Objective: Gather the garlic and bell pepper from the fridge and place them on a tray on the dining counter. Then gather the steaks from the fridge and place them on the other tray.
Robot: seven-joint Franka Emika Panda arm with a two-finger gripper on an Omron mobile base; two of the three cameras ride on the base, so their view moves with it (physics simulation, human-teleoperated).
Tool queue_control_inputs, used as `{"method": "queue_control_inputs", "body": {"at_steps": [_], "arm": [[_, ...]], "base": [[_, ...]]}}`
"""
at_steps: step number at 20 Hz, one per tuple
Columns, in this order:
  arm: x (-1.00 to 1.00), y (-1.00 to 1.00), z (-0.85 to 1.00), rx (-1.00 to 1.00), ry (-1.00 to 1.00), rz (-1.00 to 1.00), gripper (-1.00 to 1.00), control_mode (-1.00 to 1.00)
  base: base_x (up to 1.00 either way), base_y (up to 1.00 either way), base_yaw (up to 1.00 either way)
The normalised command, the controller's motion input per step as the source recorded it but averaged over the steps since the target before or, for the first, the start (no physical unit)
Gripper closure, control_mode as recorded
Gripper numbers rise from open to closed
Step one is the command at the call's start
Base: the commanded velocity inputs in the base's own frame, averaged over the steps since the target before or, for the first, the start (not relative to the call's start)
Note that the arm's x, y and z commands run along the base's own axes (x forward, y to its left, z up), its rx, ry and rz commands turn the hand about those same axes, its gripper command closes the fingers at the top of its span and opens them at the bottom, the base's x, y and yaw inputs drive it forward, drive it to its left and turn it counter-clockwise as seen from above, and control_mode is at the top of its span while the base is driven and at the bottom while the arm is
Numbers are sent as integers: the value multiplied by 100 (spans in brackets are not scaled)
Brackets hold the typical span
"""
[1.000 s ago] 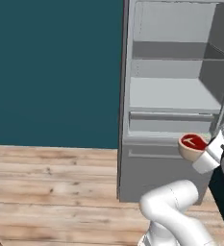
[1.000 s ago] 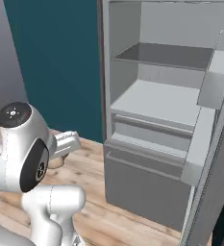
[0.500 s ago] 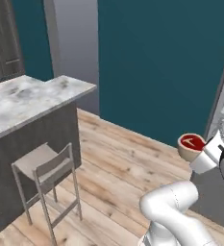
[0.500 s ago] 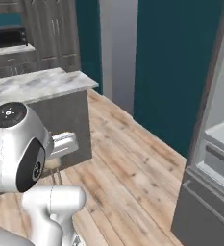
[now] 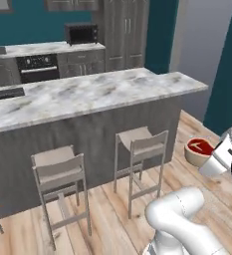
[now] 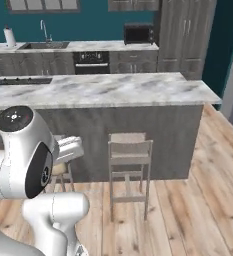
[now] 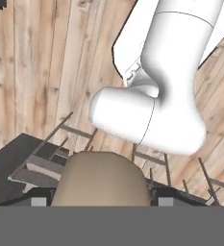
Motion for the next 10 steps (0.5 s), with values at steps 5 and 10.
{"method": "queue_control_inputs", "body": {"at_steps": [5,10], "arm": [[0,0,0,0,0,0,100,100],[0,0,0,0,0,0,100,100]], "base": [[10,100,52],[44,100,40]]}}
